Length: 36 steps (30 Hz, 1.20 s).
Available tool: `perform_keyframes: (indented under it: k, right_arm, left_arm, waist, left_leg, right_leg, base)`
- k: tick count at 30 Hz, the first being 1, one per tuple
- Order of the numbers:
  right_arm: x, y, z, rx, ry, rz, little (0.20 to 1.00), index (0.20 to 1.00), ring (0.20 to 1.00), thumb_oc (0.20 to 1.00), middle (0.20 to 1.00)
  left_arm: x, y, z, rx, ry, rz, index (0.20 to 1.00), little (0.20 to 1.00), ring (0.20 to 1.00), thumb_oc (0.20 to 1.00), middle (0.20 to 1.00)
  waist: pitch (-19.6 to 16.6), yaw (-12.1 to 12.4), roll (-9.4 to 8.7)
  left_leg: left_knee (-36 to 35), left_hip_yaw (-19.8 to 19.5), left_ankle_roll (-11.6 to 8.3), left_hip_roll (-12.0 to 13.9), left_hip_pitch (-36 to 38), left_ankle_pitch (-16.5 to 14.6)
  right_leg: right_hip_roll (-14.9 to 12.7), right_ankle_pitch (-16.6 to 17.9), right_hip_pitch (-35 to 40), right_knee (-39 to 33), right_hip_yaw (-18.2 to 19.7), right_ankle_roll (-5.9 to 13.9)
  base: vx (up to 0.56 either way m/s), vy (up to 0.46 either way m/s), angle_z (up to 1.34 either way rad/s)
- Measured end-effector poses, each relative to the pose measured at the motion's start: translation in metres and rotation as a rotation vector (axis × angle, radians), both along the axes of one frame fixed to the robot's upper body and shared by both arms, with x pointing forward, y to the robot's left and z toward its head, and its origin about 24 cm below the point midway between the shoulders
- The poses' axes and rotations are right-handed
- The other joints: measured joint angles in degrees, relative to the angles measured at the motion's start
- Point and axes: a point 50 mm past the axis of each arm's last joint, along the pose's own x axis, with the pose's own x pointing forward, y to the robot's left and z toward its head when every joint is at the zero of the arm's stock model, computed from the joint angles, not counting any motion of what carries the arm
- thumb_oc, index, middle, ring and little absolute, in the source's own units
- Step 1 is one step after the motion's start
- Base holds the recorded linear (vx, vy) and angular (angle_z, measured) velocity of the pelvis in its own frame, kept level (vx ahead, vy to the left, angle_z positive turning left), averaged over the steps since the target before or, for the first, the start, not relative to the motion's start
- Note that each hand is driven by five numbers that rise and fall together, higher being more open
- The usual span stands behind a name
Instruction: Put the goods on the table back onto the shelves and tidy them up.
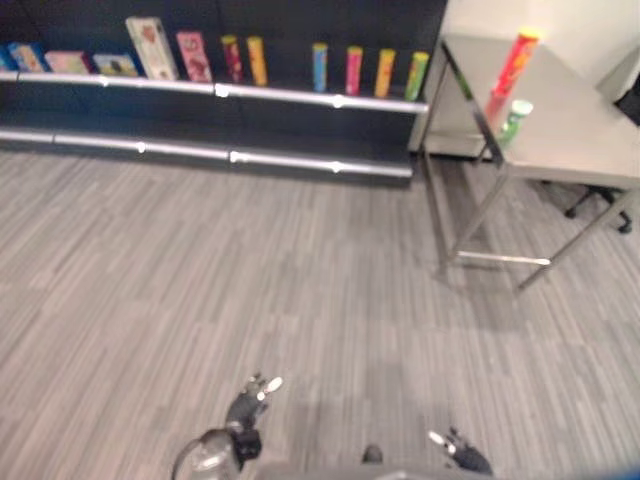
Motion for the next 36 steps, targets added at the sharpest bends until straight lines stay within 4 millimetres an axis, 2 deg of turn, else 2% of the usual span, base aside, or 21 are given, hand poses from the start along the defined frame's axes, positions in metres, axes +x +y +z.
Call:
perform_keyframes:
  k: [1, 2, 4, 7, 9, 12, 14, 15, 16, 17, 18, 20, 21, 22, 24, 26, 28, 30, 32, 34, 36]
  right_arm:
    - [0.009, -0.003, 0.003, -0.002, -0.025, -0.012, 1.0, 1.0, 1.0, 1.0, 1.0]
    - [0.009, -0.004, 0.003, -0.007, -0.027, -0.017, 1.0, 1.0, 1.0, 1.0, 1.0]
    - [0.019, -0.004, 0.006, -0.014, -0.051, -0.015, 1.0, 1.0, 1.0, 1.0, 1.0]
    - [0.041, -0.001, 0.014, -0.009, -0.123, -0.015, 1.0, 1.0, 1.0, 1.0, 1.0]
    - [0.059, -0.004, 0.025, -0.019, -0.198, -0.034, 1.0, 1.0, 1.0, 1.0, 1.0]
    - [0.051, -0.006, 0.022, -0.029, -0.182, -0.035, 1.0, 1.0, 1.0, 1.0, 1.0]
    - [0.034, 0.005, 0.013, -0.006, -0.122, -0.016, 1.0, 1.0, 1.0, 1.0, 1.0]
    - [0.021, 0.009, 0.008, 0.008, -0.087, -0.026, 1.0, 1.0, 1.0, 1.0, 1.0]
    - [0.013, 0.011, 0.005, 0.014, -0.06, -0.029, 1.0, 1.0, 1.0, 1.0, 1.0]
    - [0.012, 0.007, 0.005, 0.005, -0.048, -0.025, 1.0, 1.0, 1.0, 1.0, 1.0]
    - [0.009, 0.001, 0.006, -0.01, -0.047, -0.033, 1.0, 1.0, 1.0, 1.0, 1.0]
    - [-0.01, -0.002, 0.002, -0.012, -0.003, -0.053, 1.0, 1.0, 1.0, 1.0, 1.0]
    - [-0.011, -0.001, -0.001, -0.006, 0.017, -0.065, 1.0, 1.0, 1.0, 1.0, 1.0]
    - [-0.014, -0.005, -0.002, -0.022, 0.019, -0.09, 1.0, 1.0, 1.0, 1.0, 1.0]
    - [-0.009, -0.014, -0.002, -0.047, 0.029, -0.078, 1.0, 1.0, 1.0, 1.0, 1.0]
    - [-0.009, -0.02, -0.003, -0.055, 0.054, -0.074, 1.0, 1.0, 1.0, 1.0, 1.0]
    - [-0.024, -0.018, -0.008, -0.043, 0.113, -0.079, 1.0, 1.0, 1.0, 1.0, 1.0]
    - [-0.045, -0.015, -0.017, -0.027, 0.213, -0.088, 1.0, 1.0, 1.0, 1.0, 1.0]
    - [-0.053, -0.017, -0.018, -0.034, 0.238, -0.08, 1.0, 1.0, 1.0, 1.0, 1.0]
    - [-0.055, -0.031, -0.016, -0.073, 0.251, -0.079, 1.0, 1.0, 1.0, 1.0, 1.0]
    - [-0.05, -0.041, -0.012, -0.102, 0.238, -0.074, 1.0, 1.0, 1.0, 1.0, 1.0]
  left_arm:
    - [-0.002, -0.005, -0.002, -0.017, 0.007, 0.0, 1.0, 1.0, 1.0, 1.0, 1.0]
    - [-0.001, -0.004, -0.001, -0.015, 0.003, 0.004, 1.0, 1.0, 1.0, 1.0, 1.0]
    - [-0.004, -0.003, -0.004, -0.016, 0.024, 0.007, 1.0, 1.0, 1.0, 1.0, 1.0]
    - [-0.008, 0.003, -0.005, -0.011, 0.02, 0.058, 1.0, 1.0, 1.0, 1.0, 1.0]
    - [0.0, 0.015, -0.002, 0.006, 0.002, 0.105, 1.0, 1.0, 1.0, 1.0, 1.0]
    - [-0.02, 0.012, -0.012, -0.012, 0.079, 0.122, 1.0, 1.0, 1.0, 1.0, 1.0]
    - [-0.037, 0.021, -0.013, 0.014, 0.116, 0.145, 1.0, 1.0, 1.0, 1.0, 1.0]
    - [-0.035, 0.028, -0.01, 0.038, 0.103, 0.139, 1.0, 1.0, 1.0, 1.0, 1.0]
    - [-0.028, 0.033, -0.006, 0.055, 0.079, 0.127, 1.0, 1.0, 1.0, 1.0, 1.0]
    - [-0.022, 0.031, -0.004, 0.05, 0.068, 0.113, 1.0, 1.0, 1.0, 1.0, 1.0]
    - [-0.019, 0.023, -0.004, 0.036, 0.06, 0.083, 1.0, 1.0, 1.0, 1.0, 1.0]
    - [-0.004, 0.026, 0.002, 0.042, 0.006, 0.061, 1.0, 1.0, 1.0, 1.0, 1.0]
    - [-0.003, 0.029, 0.002, 0.064, 0.027, 0.027, 1.0, 1.0, 1.0, 1.0, 1.0]
    - [-0.003, 0.027, 0.002, 0.067, 0.033, 0.012, 1.0, 1.0, 1.0, 1.0, 1.0]
    - [0.003, 0.026, 0.004, 0.075, 0.021, -0.006, 1.0, 1.0, 1.0, 1.0, 1.0]
    - [0.005, 0.018, 0.004, 0.054, 0.011, -0.008, 1.0, 1.0, 1.0, 1.0, 1.0]
    - [0.006, 0.011, 0.003, 0.037, 0.008, -0.012, 1.0, 1.0, 1.0, 1.0, 1.0]
    - [0.001, 0.009, 0.001, 0.032, 0.024, -0.013, 1.0, 1.0, 1.0, 1.0, 1.0]
    - [-0.004, 0.007, -0.001, 0.042, 0.045, -0.049, 1.0, 1.0, 1.0, 1.0, 1.0]
    - [-0.001, -0.005, -0.004, 0.031, 0.053, -0.09, 1.0, 1.0, 1.0, 1.0, 1.0]
    - [0.012, -0.023, -0.002, -0.011, 0.018, -0.131, 1.0, 1.0, 1.0, 1.0, 1.0]
  waist:
    - [1.0, 0.8, 0.24]
    - [1.3, 0.6, 0.57]
    - [1.6, 0.8, 1.05]
    - [2.1, 1.5, 2.25]
    - [3.6, 4.3, 2.12]
    - [0.7, 5.4, 2.97]
    - [-1.6, 5.9, -0.16]
    - [-2.2, 5.3, -1.69]
    - [-2.5, 5.4, -2.21]
    - [-1.9, 5.8, -1.49]
    - [-1.5, 4.9, 1.1]
    - [-2.8, 3.2, 0.62]
    - [-2.9, 2.5, -0.37]
    - [-2.9, 2.2, -0.28]
    - [-3.3, 1.7, 0.06]
    - [-3.9, 1.0, 0.41]
    - [-4.3, -0.6, 0.58]
    - [-4.4, -1.0, -0.55]
    - [-5.1, -1.0, 0.44]
    - [-5.3, -2.5, 1.77]
    - [-5.1, -2.5, 3.76]
  left_leg:
    - [6.3, -4.7, -2.67, -0.2, -5.3, 2.2]
    - [5.2, -5.3, -2.14, -0.2, -6.3, 1.8]
    - [-9.0, -4.7, -1.06, 0.5, -6.3, 1.7]
    - [-40.2, -3.3, -2.34, 7.2, -5.3, 6.6]
    - [-41.1, -1.7, -3.86, 10.1, -4.8, 8.8]
    - [-40.9, 0.9, -3.47, 8.7, -0.5, 8.9]
    - [-38.1, 5.4, 1.77, 4.8, 2.3, 14.3]
    - [-37.9, 6.1, 3.46, 2.8, 3.5, 13.7]
    - [-38.1, 6.8, 3.85, 1.3, 5.3, 12.5]
    - [-38.3, 8.1, 4.64, 1.1, 7.7, 11.3]
    - [-38.8, 7.7, 6.04, 1.4, 9.2, 10.8]
    - [-38.7, 6.4, 8.01, -2.3, 11.7, 7.8]
    - [-40.6, 6.7, 9.22, -5.6, 15.3, 6.7]
    - [-41.1, 6.6, 10.25, -6.4, 16.8, 5.9]
    - [-41.1, 6.6, 10.5, -6.4, 18.4, 4.7]
    - [-40.7, 6.0, 9.12, -6.3, 19.8, 4.0]
    - [-40.7, 6.5, 9.19, -6.0, 20.6, 3.1]
    - [-40.7, 6.3, 7.99, -5.8, 23.5, 2.0]
    - [-40.7, 6.6, 4.4, -3.2, 25.2, -1.6]
    - [-41.0, 6.3, 3.18, -1.1, 26.2, -2.5]
    - [-39.9, 6.1, 3.0, -0.6, 26.1, -2.4]
  right_leg:
    - [0.0, -0.3, -0.5, 0.1, 0.0, -0.71]
    - [0.0, -0.2, -0.6, -0.3, -0.7, -0.78]
    - [0.1, -0.6, -0.8, -0.3, -1.4, -0.73]
    - [2.8, -2.0, -0.4, -0.4, -1.0, 0.55]
    - [2.1, -3.5, 3.6, -0.4, 3.3, 2.21]
    - [0.4, -5.1, 4.8, -0.4, 8.3, 3.88]
    - [-5.6, -5.7, 6.6, 0.3, 9.1, 7.46]
    - [-6.8, -3.8, 7.7, 1.0, 8.1, 8.51]
    - [-8.0, -3.6, 7.6, 4.6, 6.5, 9.02]
    - [-9.3, -4.7, 3.5, 15.7, 7.1, 10.59]
    - [-10.6, -5.1, -1.6, 27.9, 7.2, 11.86]
    - [-14.6, 2.4, -10.4, 45.6, 10.9, 13.55]
    - [-19.7, 10.1, -16.9, 57.3, 11.7, 13.5]
    - [-21.3, 8.7, -18.5, 59.2, 10.5, 12.58]
    - [-22.2, 4.1, -20.8, 57.7, 7.1, 10.58]
    - [-21.8, -1.3, -20.4, 38.3, -3.7, 10.06]
    - [-19.9, -0.9, -19.4, 26.8, -7.2, 9.83]
    - [-17.4, 2.6, -18.9, 18.2, -6.9, 8.88]
    - [-10.5, 3.4, -18.7, 7.8, -3.6, 9.8]
    - [-7.9, 8.1, -17.6, 8.0, -4.0, 8.38]
    - [-7.1, 6.7, -18.4, 11.0, -4.2, 6.22]
  base:
    - [0.16, -0.027, 0.11]
    - [0.14, -0.006, 0.19]
    - [0.35, 0.085, 0.29]
    - [0.46, 0.104, -0.08]
    - [0.64, 0.189, -0.82]
    - [0.47, 0.216, -1.12]
    - [0.42, 0.253, -1.17]
    - [0.51, 0.386, -0.31]
    - [0.31, 0.273, -0.24]
    - [0.24, 0.289, -0.12]
    - [0.24, 0.282, 0.18]
    - [0.32, 0.311, 0.46]
    - [0.3, 0.208, 0.28]
    - [0.32, 0.144, 0.26]
    - [0.27, 0.062, 0.16]
    - [0.29, -0.045, 0.25]
    - [0.3, -0.074, 0.33]
    - [0.34, -0.105, 0.02]
    - [0.29, -0.069, -0.23]
    - [0.26, -0.071, 0.01]
    - [0.34, -0.102, -0.1]
